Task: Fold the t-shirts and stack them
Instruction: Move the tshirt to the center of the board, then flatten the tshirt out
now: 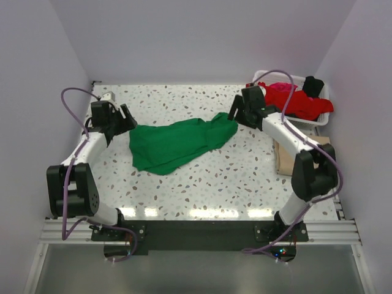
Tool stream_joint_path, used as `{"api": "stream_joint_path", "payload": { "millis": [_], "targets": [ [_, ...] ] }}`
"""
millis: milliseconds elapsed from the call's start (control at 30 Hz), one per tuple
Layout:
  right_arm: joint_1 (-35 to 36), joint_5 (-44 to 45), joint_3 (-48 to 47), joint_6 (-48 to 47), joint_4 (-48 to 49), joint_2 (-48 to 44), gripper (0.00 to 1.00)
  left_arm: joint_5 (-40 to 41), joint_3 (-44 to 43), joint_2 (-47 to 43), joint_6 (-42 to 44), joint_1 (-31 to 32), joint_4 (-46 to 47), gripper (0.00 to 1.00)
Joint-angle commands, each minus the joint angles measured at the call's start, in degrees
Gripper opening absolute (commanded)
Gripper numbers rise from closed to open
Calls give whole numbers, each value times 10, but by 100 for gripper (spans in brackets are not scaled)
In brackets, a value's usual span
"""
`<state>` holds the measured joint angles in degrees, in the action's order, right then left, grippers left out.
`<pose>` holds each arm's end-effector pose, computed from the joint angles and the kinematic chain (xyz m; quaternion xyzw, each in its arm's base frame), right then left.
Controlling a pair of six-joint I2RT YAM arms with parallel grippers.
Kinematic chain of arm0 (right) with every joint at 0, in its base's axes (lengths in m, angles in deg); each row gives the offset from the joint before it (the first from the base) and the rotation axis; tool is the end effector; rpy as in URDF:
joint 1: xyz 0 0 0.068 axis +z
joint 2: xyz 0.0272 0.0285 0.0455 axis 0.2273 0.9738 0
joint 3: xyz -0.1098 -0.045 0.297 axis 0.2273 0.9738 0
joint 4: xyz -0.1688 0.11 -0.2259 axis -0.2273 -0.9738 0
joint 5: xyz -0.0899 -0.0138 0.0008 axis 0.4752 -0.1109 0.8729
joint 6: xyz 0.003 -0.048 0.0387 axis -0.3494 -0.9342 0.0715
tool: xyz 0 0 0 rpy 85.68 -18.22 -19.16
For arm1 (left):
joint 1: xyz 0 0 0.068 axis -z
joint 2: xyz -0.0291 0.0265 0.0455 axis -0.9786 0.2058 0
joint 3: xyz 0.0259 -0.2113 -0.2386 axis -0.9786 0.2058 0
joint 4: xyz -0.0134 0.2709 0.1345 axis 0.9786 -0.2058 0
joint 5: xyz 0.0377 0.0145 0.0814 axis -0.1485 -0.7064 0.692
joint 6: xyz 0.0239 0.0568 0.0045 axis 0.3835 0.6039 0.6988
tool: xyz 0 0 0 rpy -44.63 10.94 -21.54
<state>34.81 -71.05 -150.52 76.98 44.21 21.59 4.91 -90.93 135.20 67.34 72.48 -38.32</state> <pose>0.4036 0.1513 0.3493 0.1381 0.8777 0.1393 0.4373 0.3719 0.0290 0.2668 -0.1754 0.8727 -0.1379 0.4342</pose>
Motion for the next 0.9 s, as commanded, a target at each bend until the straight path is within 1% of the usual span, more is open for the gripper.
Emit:
{"api": "stream_joint_path", "payload": {
  "millis": [0, 100, 167, 333, 400, 533, 600, 767, 867],
  "targets": [
    [-8, -52, 35, -1, -44, 42, 74, 19, 22, -11, -5, -4, -33, 73],
    [-6, -95, 28, -21, -44, 80, 72, 8, 35, 4, -14, -4, -43, 73],
    [-6, -130, 19, -28, -30, 101, 71, -15, 40, 23, -25, -2, -42, 72],
    [-1, -177, -17, -36, -18, 142, 66, -52, 57, 48, -48, 4, 2, 68],
    [2, -183, -35, -43, -15, 158, 64, -73, 54, 69, -51, 8, 26, 68],
    [13, -194, -70, -62, -10, 186, 61, -63, 18, 111, -41, 22, 25, 68],
    [18, -192, -95, -69, -14, 205, 61, -38, 3, 137, -32, 29, 13, 68],
    [34, -176, -149, -93, -41, 252, 60, -3, -31, 184, -24, 29, -9, 68],
    [41, -167, -186, -105, -67, 283, 61, -2, -43, 210, -20, 30, -13, 68]
  ]
}}
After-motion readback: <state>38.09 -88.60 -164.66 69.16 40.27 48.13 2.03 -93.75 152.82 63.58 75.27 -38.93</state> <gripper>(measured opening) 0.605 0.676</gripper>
